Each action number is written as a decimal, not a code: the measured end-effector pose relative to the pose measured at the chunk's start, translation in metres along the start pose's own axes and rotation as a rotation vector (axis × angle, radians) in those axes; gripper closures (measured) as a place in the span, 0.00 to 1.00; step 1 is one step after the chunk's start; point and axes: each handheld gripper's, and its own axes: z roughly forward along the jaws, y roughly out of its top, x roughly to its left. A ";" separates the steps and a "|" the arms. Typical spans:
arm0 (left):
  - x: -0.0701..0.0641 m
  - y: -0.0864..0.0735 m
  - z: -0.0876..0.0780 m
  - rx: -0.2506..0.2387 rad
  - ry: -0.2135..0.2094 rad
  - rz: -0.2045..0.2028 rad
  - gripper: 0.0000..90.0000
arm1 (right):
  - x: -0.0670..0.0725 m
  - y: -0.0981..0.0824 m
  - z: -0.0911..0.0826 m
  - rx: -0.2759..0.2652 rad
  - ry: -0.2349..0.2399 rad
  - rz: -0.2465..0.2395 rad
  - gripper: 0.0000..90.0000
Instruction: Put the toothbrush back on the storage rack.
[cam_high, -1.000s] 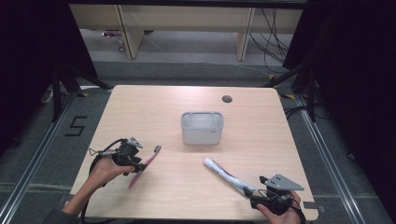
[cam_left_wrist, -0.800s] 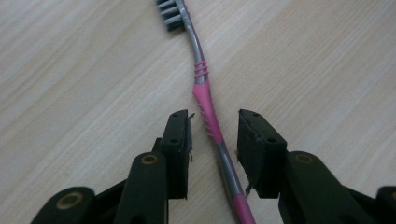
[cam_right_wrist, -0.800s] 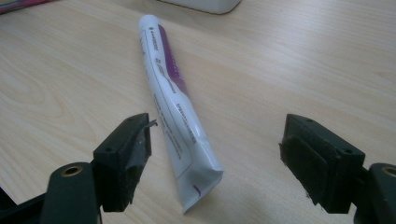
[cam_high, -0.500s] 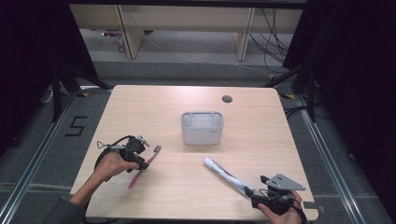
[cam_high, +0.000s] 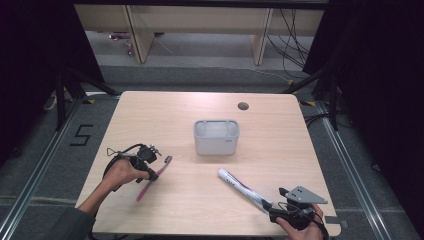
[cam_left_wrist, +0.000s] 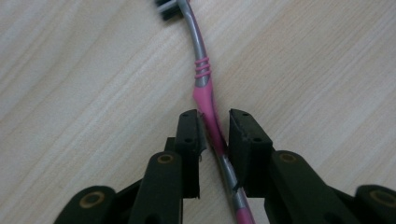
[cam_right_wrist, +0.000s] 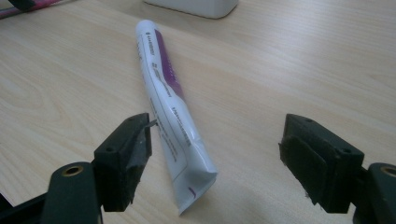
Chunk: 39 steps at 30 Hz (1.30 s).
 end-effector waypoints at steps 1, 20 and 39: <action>0.000 0.000 0.000 0.003 0.002 0.003 0.84 | 0.000 0.000 0.000 0.000 0.001 -0.003 0.28; -0.002 0.017 0.005 0.145 0.011 0.075 0.91 | 0.000 0.000 0.000 -0.007 -0.003 -0.003 0.28; -0.009 0.022 0.005 0.191 0.033 0.170 0.92 | -0.001 0.000 0.000 -0.012 -0.005 -0.004 0.28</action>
